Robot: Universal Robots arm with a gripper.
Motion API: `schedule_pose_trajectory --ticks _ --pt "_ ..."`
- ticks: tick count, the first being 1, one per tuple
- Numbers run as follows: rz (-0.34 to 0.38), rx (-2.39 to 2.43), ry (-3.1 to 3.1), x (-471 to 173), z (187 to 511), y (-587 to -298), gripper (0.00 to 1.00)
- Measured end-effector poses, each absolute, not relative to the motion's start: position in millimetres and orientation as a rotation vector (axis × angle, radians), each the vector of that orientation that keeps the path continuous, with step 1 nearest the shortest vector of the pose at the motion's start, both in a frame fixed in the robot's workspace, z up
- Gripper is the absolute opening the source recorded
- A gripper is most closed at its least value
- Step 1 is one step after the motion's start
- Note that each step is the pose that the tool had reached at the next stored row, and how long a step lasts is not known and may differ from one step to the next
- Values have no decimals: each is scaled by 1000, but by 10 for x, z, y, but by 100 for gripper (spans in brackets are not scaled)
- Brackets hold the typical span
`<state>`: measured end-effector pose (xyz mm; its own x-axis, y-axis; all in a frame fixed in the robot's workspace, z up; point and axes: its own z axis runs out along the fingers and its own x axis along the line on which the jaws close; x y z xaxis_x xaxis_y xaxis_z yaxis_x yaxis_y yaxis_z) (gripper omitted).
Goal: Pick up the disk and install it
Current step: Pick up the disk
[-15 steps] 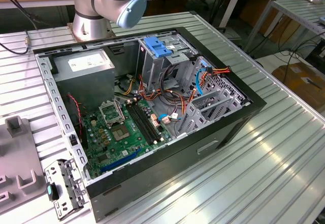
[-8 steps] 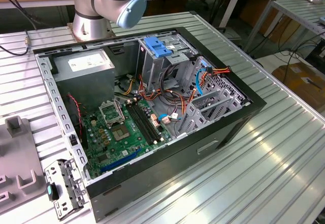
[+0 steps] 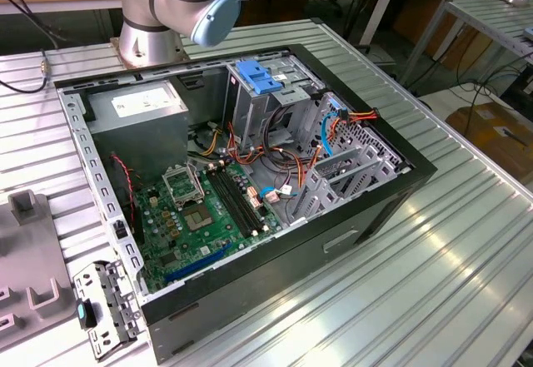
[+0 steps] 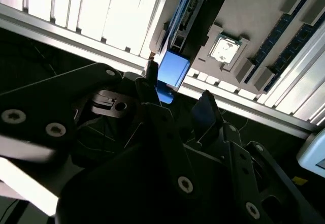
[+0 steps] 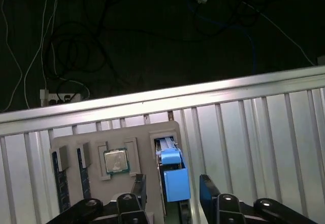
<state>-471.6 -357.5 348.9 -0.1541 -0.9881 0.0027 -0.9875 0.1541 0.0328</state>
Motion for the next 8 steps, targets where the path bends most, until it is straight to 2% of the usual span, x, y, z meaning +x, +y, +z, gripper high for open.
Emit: schedule_pose_trajectory --ticks 8 --pt "-35 2082 -2321 -4687 3325 -3583 54"
